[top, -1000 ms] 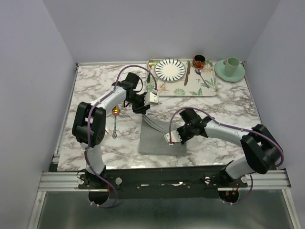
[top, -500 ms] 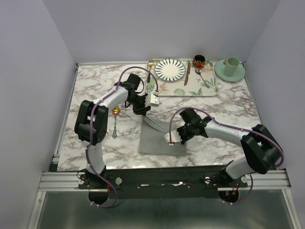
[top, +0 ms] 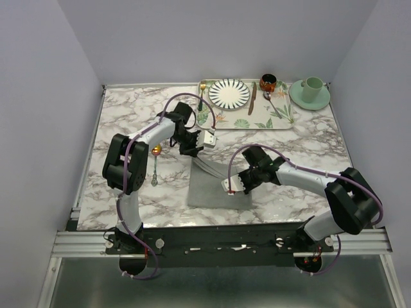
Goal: Fold the napkin into a case and place the utensils inside
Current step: Pick up the lower triangle-folded napkin from the center of the board, then fold the lower triangle-folded napkin at the center of the board.
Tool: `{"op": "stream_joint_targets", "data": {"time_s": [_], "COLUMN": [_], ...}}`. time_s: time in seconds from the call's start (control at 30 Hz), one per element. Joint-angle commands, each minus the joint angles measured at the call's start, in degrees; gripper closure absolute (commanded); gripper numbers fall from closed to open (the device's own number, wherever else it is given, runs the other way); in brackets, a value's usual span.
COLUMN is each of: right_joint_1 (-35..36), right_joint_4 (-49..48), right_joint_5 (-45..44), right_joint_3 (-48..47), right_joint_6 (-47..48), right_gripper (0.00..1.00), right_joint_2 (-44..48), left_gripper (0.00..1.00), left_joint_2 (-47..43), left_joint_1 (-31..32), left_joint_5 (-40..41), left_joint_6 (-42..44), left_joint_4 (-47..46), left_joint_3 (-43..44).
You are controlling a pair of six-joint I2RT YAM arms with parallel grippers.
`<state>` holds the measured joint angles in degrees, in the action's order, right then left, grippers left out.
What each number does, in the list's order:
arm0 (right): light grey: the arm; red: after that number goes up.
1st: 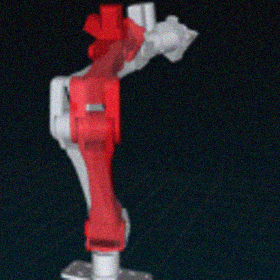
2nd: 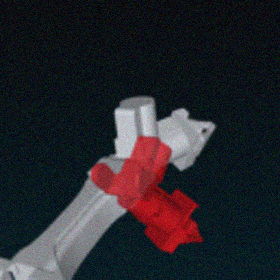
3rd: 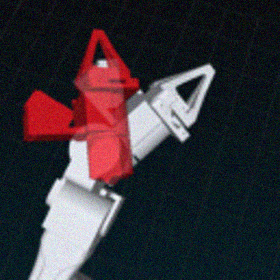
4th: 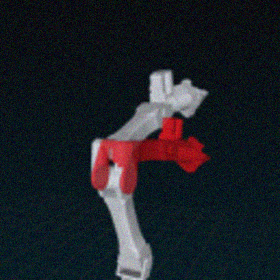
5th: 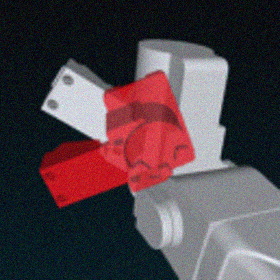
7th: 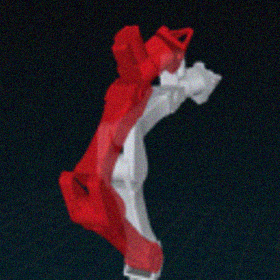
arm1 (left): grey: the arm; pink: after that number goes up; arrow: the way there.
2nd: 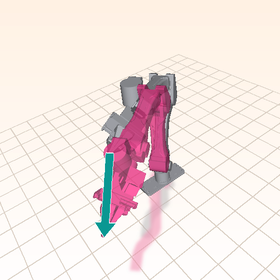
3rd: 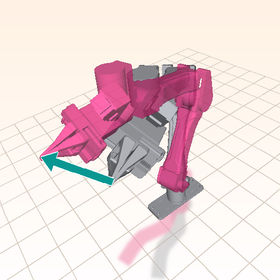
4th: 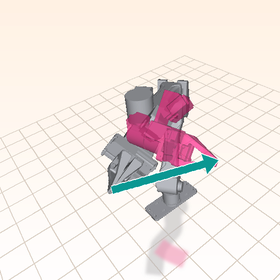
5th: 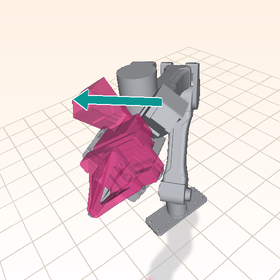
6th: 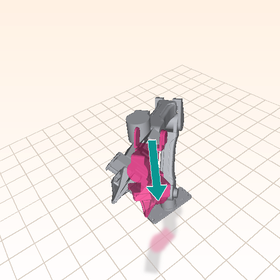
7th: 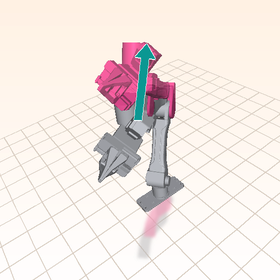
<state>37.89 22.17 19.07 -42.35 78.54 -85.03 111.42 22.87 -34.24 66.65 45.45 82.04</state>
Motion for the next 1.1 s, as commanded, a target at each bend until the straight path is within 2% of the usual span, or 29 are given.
{"op": "stream_joint_targets", "data": {"time_s": [0.0, 0.33, 0.6, 0.83, 1.07], "right_joint_1": [-0.1, -1.4, -4.3, -8.4, -8.8], "right_joint_4": [4.0, 6.0, 7.6, 7.8, 7.9], "right_joint_5": [-1.9, -0.6, 1.2, 3.9, 5.5], "right_joint_3": [1.4, 1.4, 1.5, 3.8, 5.4], "right_joint_6": [-2.5, -4.4, -3.8, 0.4, 1.9], "right_gripper": [0.99, 0.99, 0.99, 0.99, 0.99], "right_joint_2": [1.7, 4.7, 6.6, 8.5, 10.5], "left_gripper": [0.76, 0.97, 1.00, 1.00, 1.00], "left_joint_2": [-1.8, -8.5, -13.0, -16.0, -17.7], "left_joint_1": [0.5, 2.1, 4.6, 6.9, 9.7], "left_joint_5": [-0.7, -1.8, -1.7, -1.7, 0.3], "left_joint_6": [0.8, -3.8, -11.2, -17.3, -22.5], "left_joint_4": [1.7, 0.8, -1.4, -4.8, -7.7], "left_joint_3": [-1.7, -7.9, -14.0, -18.1, -21.6]}}
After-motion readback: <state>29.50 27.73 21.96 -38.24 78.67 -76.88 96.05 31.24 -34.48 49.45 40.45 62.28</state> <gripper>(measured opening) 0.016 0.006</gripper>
